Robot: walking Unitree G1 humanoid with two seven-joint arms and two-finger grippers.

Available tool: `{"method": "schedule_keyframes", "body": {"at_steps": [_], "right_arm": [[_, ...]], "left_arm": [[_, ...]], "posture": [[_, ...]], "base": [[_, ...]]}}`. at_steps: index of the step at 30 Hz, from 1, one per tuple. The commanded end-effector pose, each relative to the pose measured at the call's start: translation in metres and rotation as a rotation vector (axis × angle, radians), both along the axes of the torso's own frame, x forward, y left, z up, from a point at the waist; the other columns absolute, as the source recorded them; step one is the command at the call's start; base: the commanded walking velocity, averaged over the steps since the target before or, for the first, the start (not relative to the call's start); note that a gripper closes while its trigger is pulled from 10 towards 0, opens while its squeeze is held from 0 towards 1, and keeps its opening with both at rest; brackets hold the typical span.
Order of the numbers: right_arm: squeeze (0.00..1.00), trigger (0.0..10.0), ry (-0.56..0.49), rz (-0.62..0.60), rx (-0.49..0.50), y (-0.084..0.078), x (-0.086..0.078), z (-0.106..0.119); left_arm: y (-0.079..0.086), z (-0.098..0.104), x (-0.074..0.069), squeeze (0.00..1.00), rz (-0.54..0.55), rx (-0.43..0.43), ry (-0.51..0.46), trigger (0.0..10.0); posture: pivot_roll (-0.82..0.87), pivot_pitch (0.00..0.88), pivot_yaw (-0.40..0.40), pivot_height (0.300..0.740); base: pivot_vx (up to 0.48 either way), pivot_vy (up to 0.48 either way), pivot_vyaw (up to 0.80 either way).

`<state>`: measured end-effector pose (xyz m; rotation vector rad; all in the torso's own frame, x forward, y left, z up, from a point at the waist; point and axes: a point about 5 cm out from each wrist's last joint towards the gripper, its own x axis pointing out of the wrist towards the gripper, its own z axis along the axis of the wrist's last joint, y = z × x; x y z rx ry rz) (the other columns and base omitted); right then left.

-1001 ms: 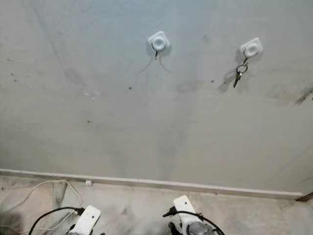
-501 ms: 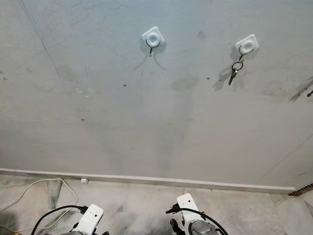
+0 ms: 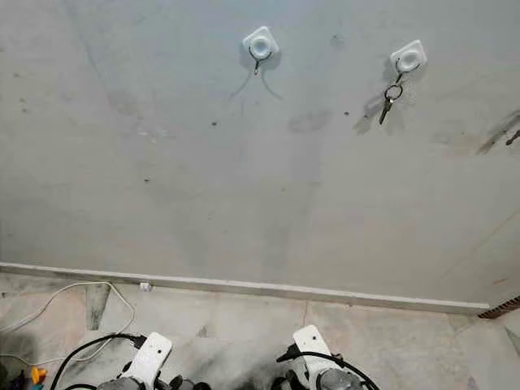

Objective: Hang keys on a hook

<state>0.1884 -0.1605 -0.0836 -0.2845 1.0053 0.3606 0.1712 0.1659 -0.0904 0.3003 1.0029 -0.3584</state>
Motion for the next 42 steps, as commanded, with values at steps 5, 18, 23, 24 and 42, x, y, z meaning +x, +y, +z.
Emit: {"method": "schedule_keyframes", "body": {"at_steps": [5,18,23,24,42], "right_arm": [[0.0,10.0,0.008,-0.004,-0.008,-0.001,-0.004,-0.002],[0.0,10.0,0.013,0.018,-0.003,0.002,-0.003,-0.002],[0.0,10.0,0.016,0.024,0.001,0.007,-0.001,-0.001],[0.0,10.0,0.016,0.027,0.002,0.009,-0.001,-0.001],[0.0,10.0,0.048,0.023,-0.011,0.013,-0.01,-0.006]], "left_arm": [[-0.001,-0.008,-0.017,0.0,-0.013,0.003,0.071,10.0],[-0.002,-0.007,-0.016,0.0,-0.021,0.003,0.072,10.0],[-0.002,-0.007,-0.016,0.0,-0.026,0.003,0.071,10.0],[-0.002,-0.007,-0.016,0.0,-0.027,0.003,0.071,10.0],[-0.002,-0.006,-0.012,0.0,-0.024,0.001,0.065,10.0]], "posture": [[-0.02,0.112,0.007,0.74],[-0.02,0.102,0.007,0.74],[-0.02,0.1,0.006,0.74],[-0.02,0.1,0.006,0.74],[-0.02,0.1,0.009,0.74]], "base": [[-0.266,0.0,0.0],[-0.264,0.0,0.0],[-0.262,0.0,0.0],[-0.262,0.0,0.0],[-0.26,0.0,0.0]]}}
